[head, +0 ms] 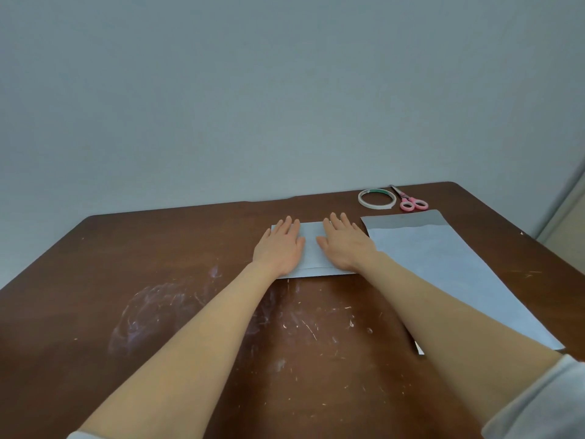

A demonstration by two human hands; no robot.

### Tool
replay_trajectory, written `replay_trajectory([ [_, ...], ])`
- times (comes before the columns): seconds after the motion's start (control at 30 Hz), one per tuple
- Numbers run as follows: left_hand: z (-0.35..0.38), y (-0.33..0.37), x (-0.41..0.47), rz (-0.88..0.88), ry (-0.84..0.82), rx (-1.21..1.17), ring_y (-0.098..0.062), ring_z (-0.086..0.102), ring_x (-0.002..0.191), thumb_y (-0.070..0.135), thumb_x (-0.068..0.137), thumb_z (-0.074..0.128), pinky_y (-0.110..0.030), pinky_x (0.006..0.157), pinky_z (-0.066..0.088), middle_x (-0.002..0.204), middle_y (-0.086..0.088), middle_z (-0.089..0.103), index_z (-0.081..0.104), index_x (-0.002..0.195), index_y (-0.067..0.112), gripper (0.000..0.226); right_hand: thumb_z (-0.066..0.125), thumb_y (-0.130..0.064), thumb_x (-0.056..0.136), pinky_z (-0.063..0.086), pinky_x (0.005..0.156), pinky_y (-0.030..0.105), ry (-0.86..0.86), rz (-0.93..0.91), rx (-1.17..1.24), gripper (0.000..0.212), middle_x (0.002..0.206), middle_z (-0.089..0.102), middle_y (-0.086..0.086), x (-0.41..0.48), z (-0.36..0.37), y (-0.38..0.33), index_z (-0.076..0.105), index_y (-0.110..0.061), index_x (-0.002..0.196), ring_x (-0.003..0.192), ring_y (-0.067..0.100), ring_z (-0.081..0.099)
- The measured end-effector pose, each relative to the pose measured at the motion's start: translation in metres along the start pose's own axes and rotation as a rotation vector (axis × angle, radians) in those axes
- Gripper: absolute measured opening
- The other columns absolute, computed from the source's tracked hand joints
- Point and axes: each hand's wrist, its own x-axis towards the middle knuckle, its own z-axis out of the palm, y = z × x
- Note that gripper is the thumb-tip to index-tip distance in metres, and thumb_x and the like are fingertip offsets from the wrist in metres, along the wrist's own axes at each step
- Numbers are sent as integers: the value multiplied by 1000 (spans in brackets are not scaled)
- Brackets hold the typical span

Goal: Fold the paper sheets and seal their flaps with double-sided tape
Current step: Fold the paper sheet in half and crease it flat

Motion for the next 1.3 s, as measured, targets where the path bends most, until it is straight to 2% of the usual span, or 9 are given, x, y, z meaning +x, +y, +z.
replay_trajectory([
  [0.07, -1, 4, -5, 79, 20, -16, -18, 3, 149, 24, 104, 20, -32, 120, 8, 161, -3, 2, 8, 153, 13, 51, 18, -33, 106, 7, 121, 38, -9, -68, 12, 56, 162, 0, 9, -4, 0, -7, 7, -5, 154, 150, 26, -4],
  [0.17, 4, 8, -12, 130, -33, -16, -18, 3, 149, 21, 104, 21, -31, 119, 8, 161, -2, 2, 8, 153, 13, 51, 20, -28, 106, 7, 121, 38, -41, -114, 23, 53, 162, 4, 8, -9, 6, -13, 9, -8, 154, 150, 26, -3],
  [0.33, 11, 4, -15, 105, -78, 41, -19, 1, 149, 30, 105, 14, -36, 120, 6, 161, -1, 0, 2, 153, 17, 51, 18, -30, 106, 5, 121, 38, -59, -97, -2, 55, 162, -2, 8, -13, 12, -11, 4, -7, 154, 149, 26, -5],
  [0.7, 14, 5, -16, 104, -81, 69, -19, -2, 149, 30, 104, 11, -38, 121, 5, 161, 0, -2, 0, 153, 17, 52, 15, -31, 106, 3, 122, 38, -74, -94, -1, 56, 162, -6, 10, -14, 13, -12, 0, -6, 154, 150, 23, -6],
  [0.87, 10, 6, -15, 96, -87, 36, -18, 1, 149, 28, 104, 14, -37, 121, 6, 161, -1, -1, 3, 153, 16, 52, 16, -31, 106, 3, 122, 38, -94, -91, 12, 56, 162, -5, 10, -14, 7, -13, 1, -7, 154, 149, 24, -7],
  [1.0, 6, 9, -15, 113, -23, 18, -16, 1, 149, 24, 104, 19, -33, 120, 6, 161, -1, 1, 5, 153, 14, 52, 20, -28, 106, 5, 121, 38, -46, -107, 36, 55, 162, 0, 8, -15, 5, -13, 5, -8, 154, 150, 25, -5],
  [1.3, 15, 2, -15, 142, -75, 32, -15, 0, 149, 29, 105, 15, -33, 119, 3, 161, 2, -2, 2, 153, 18, 51, 17, -30, 105, 4, 121, 37, -56, -101, 27, 55, 162, -4, 8, -15, 15, -9, 2, -8, 154, 150, 22, -5],
])
